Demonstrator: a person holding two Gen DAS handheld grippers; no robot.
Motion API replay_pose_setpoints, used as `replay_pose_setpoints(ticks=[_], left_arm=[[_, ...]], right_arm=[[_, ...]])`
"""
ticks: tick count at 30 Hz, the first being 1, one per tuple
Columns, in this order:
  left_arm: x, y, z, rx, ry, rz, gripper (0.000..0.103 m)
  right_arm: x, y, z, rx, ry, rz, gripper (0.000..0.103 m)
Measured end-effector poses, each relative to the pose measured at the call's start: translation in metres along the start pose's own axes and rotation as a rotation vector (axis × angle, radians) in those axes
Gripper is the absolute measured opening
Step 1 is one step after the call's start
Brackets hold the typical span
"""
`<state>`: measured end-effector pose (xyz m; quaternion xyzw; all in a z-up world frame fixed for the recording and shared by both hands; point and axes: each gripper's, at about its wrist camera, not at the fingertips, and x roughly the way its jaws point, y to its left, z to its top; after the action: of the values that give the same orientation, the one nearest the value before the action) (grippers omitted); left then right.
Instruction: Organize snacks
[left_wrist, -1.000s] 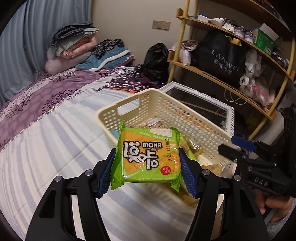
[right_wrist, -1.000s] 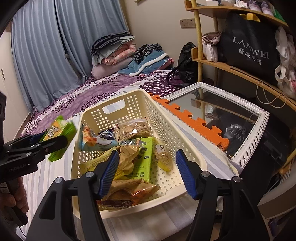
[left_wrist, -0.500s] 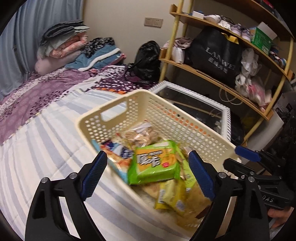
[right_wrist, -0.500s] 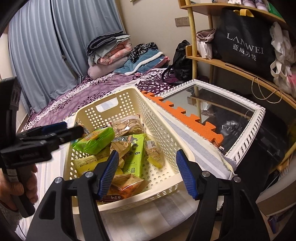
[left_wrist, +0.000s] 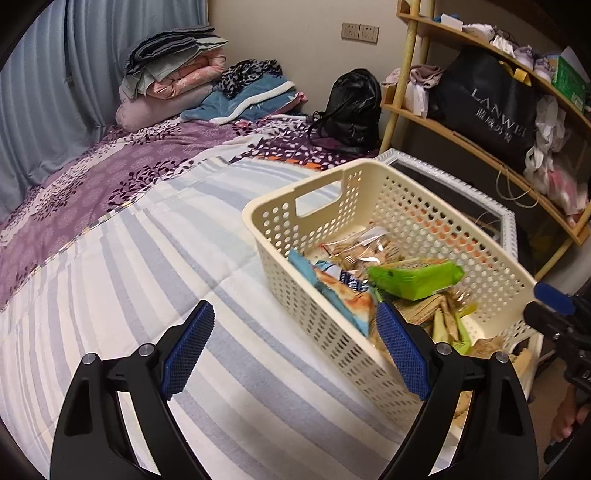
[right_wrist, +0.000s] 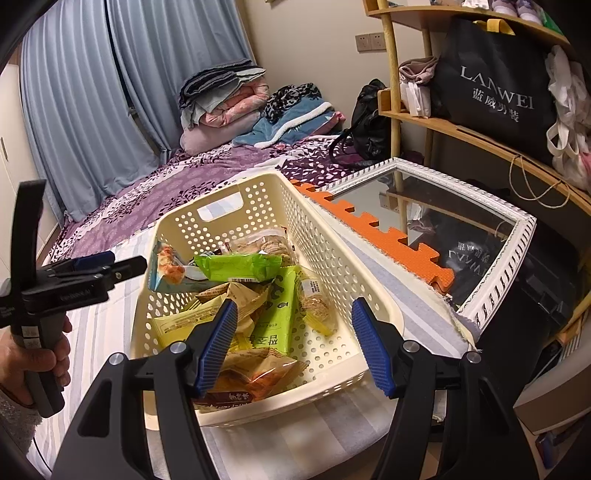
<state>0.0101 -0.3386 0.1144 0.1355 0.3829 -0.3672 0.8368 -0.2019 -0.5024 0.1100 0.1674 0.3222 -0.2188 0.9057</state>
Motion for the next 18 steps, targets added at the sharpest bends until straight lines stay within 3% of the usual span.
replay_pose_setpoints(ticks=[12, 16, 18], left_arm=[[0.025, 0.000, 0.002, 0.002, 0.055, 0.034, 0.096], [0.015, -0.004, 0.001, 0.011, 0.051, 0.024, 0.096], [0.004, -0.009, 0.000, 0.027, 0.030, 0.026, 0.097]], right_arm=[[-0.001, 0.012, -0.001, -0.021, 0.011, 0.018, 0.071], [-0.004, 0.016, 0.000, -0.032, 0.010, 0.017, 0.087], [-0.005, 0.019, 0.001, -0.038, 0.017, 0.017, 0.089]])
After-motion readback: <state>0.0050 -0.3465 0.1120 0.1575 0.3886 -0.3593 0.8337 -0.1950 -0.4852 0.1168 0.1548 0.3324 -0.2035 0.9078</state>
